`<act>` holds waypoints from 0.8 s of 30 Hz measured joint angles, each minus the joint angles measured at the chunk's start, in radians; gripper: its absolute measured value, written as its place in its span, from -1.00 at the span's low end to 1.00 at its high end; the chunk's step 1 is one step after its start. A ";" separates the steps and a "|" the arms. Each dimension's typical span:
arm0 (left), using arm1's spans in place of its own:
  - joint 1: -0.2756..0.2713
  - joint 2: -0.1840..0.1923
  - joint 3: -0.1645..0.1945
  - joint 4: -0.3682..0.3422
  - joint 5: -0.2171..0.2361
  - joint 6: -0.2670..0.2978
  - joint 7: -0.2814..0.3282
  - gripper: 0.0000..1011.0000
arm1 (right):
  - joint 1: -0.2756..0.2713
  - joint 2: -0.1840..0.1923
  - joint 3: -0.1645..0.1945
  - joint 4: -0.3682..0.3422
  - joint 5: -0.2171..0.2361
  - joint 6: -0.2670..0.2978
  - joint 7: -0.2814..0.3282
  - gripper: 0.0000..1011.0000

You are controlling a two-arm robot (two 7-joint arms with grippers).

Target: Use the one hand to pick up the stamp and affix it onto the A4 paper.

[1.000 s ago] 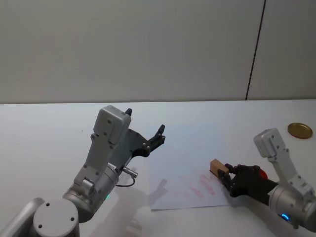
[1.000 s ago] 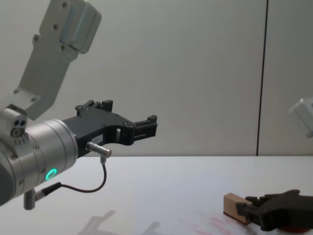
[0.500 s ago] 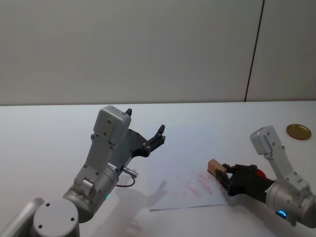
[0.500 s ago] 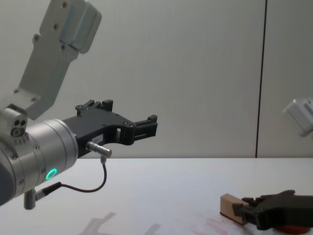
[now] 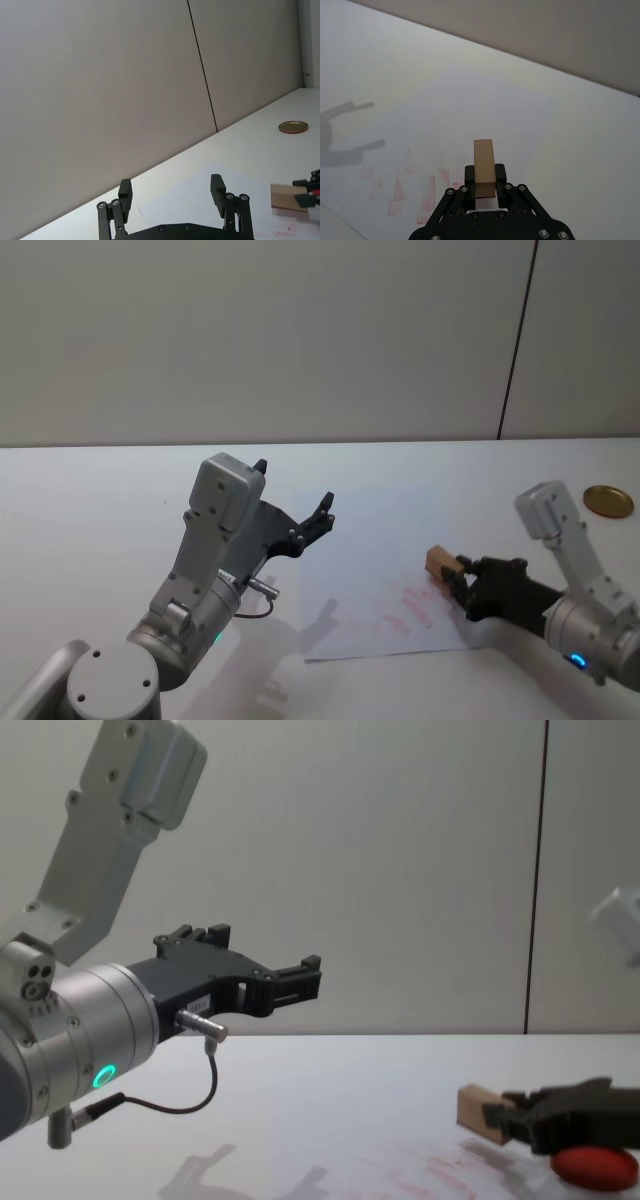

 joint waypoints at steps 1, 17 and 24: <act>0.000 0.000 0.000 0.000 0.000 0.000 0.000 0.96 | -0.001 0.002 0.002 -0.006 0.002 -0.003 -0.003 -0.57; 0.000 0.000 0.000 0.000 0.000 0.000 0.000 0.96 | -0.060 0.071 0.057 -0.121 0.061 -0.027 -0.061 -0.57; 0.000 0.000 0.000 0.000 0.000 0.000 0.000 0.96 | -0.093 0.098 0.073 -0.147 0.087 -0.013 -0.065 -0.57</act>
